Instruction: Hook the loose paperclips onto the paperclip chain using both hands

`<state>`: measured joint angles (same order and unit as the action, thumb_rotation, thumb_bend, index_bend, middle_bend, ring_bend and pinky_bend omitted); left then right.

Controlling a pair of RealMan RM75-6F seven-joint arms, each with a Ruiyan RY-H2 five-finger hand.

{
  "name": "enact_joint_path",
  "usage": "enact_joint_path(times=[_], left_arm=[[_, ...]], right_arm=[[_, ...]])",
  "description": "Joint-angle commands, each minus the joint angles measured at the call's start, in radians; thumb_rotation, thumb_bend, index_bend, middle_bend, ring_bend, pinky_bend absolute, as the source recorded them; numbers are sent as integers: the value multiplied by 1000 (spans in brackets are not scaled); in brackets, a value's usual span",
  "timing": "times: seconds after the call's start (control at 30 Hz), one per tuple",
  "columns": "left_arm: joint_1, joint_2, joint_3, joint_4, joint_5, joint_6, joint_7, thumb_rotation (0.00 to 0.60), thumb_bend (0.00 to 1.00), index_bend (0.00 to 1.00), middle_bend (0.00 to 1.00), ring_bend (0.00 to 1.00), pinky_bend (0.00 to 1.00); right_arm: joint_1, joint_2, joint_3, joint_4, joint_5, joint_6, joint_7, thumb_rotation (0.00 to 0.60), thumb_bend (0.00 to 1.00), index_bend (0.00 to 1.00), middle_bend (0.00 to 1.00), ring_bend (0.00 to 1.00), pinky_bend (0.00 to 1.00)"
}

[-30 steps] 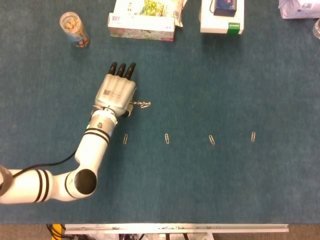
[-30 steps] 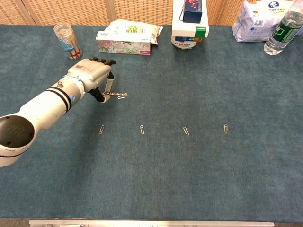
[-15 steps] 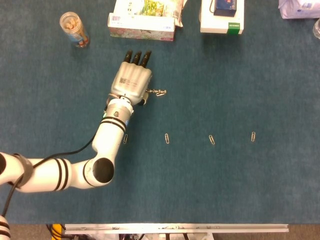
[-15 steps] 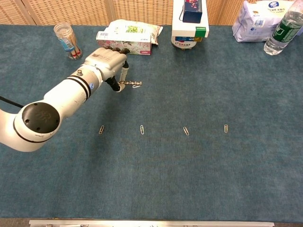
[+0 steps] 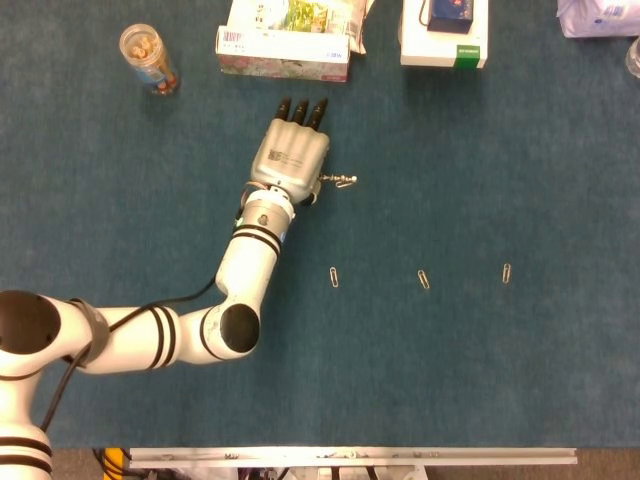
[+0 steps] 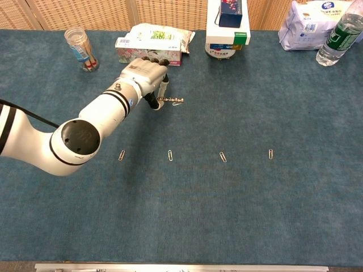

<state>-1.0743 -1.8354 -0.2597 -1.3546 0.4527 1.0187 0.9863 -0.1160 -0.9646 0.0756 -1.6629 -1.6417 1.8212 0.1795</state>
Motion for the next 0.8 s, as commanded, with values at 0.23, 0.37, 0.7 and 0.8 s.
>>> enact_joint_path(times=[0.23, 0.37, 0.7, 0.8], left_arm=[[-50, -40, -26, 58, -7, -31, -14, 600, 358, 574, 0, 0, 4], [-63, -52, -36, 75, -7, -34, -26, 600, 358, 574, 0, 0, 4], [-75, -73, -34, 106, 28, -40, -67, 600, 358, 407, 0, 0, 4], [-76, -75, -34, 103, 40, -32, -75, 600, 358, 253, 0, 0, 5]], right_arm=[[3, -3, -3, 2, -5, -8, -3, 600, 613, 430, 421, 370, 438], [3, 0, -2, 2, -4, -8, 1, 600, 614, 429, 421, 370, 438], [4, 0, -3, 5, -6, -11, 4, 600, 613, 429, 421, 370, 438], [4, -1, -4, 6, -7, -12, 3, 600, 614, 429, 421, 370, 438]])
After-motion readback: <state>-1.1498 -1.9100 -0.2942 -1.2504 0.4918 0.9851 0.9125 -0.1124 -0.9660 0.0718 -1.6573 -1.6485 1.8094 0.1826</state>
